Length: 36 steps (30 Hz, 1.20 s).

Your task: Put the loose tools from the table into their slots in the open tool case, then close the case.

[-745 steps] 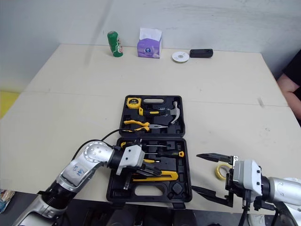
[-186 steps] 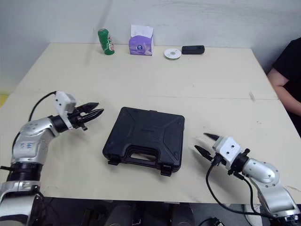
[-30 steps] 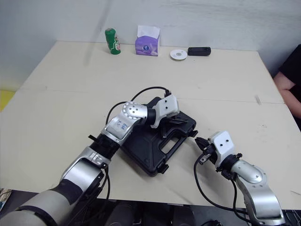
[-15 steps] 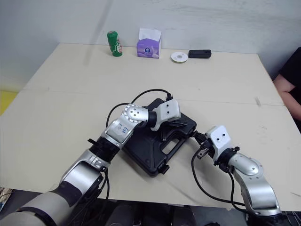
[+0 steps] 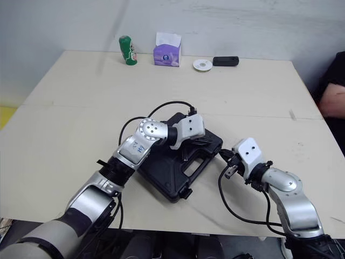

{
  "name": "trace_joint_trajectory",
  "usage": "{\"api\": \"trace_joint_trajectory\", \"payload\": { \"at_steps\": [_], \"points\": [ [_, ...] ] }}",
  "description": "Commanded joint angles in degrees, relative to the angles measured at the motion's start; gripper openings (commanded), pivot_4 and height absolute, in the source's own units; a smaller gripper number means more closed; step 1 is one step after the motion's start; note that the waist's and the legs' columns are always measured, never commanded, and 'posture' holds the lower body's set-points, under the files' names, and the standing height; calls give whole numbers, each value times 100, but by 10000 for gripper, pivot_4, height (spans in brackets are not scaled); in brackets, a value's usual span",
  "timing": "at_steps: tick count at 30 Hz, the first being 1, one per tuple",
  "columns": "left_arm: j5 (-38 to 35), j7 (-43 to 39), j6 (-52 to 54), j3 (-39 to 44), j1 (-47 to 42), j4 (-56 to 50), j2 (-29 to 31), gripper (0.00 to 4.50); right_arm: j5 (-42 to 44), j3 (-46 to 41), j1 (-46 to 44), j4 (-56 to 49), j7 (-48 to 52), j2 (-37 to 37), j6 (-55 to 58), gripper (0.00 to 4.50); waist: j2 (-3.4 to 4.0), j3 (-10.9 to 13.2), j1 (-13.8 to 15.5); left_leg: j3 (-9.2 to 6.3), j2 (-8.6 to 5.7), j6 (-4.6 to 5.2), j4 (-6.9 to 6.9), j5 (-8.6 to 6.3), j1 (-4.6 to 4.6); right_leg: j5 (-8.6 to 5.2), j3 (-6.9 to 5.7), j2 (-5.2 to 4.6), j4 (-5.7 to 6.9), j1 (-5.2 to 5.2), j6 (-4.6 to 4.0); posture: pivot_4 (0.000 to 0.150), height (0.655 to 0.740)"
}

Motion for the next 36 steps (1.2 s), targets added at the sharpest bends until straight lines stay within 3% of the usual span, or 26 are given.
{"api": "trace_joint_trajectory", "payload": {
  "at_steps": [1,11,29,36],
  "points": [
    [306,-194,277,-424,280,382,96,0,215,-2,-205,-361,146,-73,23,932,0,0,-16,0,0,0,0,0,0,0,0,0,0,0,0,1500,7400],
    [313,-177,338,-410,327,377,138,0,574,36,-494,-610,347,-165,664,932,0,0,-69,-2,2,0,0,0,1,1,1,0,0,0,-2,1500,7400],
    [300,-236,291,-444,425,415,199,0,307,419,-862,-388,288,-131,937,932,2,-3,-223,1,14,-8,-6,-1,11,4,5,8,2,1,-8,1500,7400],
    [-434,-455,-551,280,577,200,105,0,352,-61,-188,-603,530,-580,663,932,5,-3,-157,1,13,-8,-19,-2,10,5,1,5,-12,1,-9,1500,7400]
  ]
}}
